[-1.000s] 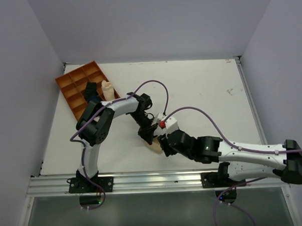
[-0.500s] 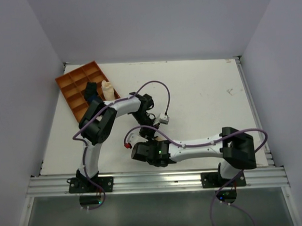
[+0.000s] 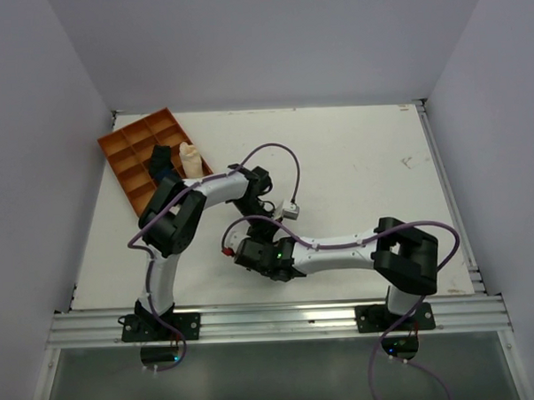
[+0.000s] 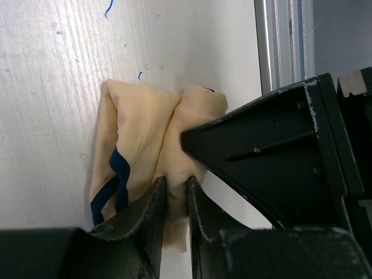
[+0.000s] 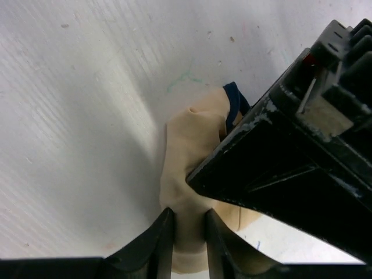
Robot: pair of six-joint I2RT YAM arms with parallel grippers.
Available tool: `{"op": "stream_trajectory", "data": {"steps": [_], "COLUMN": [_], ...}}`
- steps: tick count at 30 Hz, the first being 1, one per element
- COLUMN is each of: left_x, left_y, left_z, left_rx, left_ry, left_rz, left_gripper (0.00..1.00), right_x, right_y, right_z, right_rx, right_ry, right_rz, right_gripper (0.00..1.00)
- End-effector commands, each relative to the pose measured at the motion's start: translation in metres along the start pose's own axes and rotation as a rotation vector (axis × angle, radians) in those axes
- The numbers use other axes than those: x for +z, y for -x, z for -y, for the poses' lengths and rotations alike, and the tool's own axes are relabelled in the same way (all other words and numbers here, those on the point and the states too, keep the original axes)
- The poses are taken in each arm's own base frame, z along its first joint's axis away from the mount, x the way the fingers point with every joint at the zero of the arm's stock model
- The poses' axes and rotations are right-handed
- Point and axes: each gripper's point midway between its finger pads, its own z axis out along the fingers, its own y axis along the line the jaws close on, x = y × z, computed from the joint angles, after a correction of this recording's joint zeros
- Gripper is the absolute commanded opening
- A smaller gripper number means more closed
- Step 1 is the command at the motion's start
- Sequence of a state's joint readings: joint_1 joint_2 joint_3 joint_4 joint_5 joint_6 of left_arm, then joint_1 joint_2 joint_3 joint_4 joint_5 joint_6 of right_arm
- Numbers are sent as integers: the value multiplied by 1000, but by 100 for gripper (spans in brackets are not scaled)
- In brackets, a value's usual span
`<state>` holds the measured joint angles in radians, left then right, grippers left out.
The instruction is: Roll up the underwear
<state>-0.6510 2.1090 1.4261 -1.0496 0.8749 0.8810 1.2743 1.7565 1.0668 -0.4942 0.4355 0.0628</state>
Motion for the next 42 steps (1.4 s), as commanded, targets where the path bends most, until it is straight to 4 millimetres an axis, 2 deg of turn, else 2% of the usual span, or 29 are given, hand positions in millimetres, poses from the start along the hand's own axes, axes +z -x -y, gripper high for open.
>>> {"op": "stream_trajectory", "data": {"steps": [1, 6, 7, 11, 13, 16, 23, 27, 33, 36, 42], "left_x": [10, -8, -17, -28, -29, -29, -47, -50, -48, -52, -80], "left_y": [-29, -10, 2, 4, -8, -19, -3, 6, 4, 2, 9], "left_z": [-26, -33, -31, -23, -20, -17, -8, -2, 0, -5, -28], "left_rx": [61, 81, 108, 115, 81, 80, 125, 135, 126, 107, 50], "left_ry": [104, 184, 194, 165, 146, 137, 113, 58, 34, 66, 232], "left_rz": [-120, -13, 54, 173, 170, 176, 321, 377, 376, 365, 417], "left_gripper": [24, 27, 29, 34, 43, 42, 43, 43, 43, 41, 41], "right_x": [8, 15, 17, 26, 31, 35, 42, 43, 44, 47, 52], "right_y": [4, -9, -9, -20, -22, -24, -28, -31, -35, -36, -42], "right_z": [-19, -27, -26, -27, -27, -28, -33, -34, -32, -33, -37], "right_rx": [53, 163, 187, 236, 255, 269, 297, 291, 293, 305, 322], "right_ry": [153, 258, 266, 316, 333, 358, 406, 410, 417, 424, 433], "right_rz": [47, 53, 57, 10, 1, -13, -37, -45, -62, -78, -105], "right_gripper": [27, 24, 24, 24, 24, 24, 23, 23, 22, 22, 21]}}
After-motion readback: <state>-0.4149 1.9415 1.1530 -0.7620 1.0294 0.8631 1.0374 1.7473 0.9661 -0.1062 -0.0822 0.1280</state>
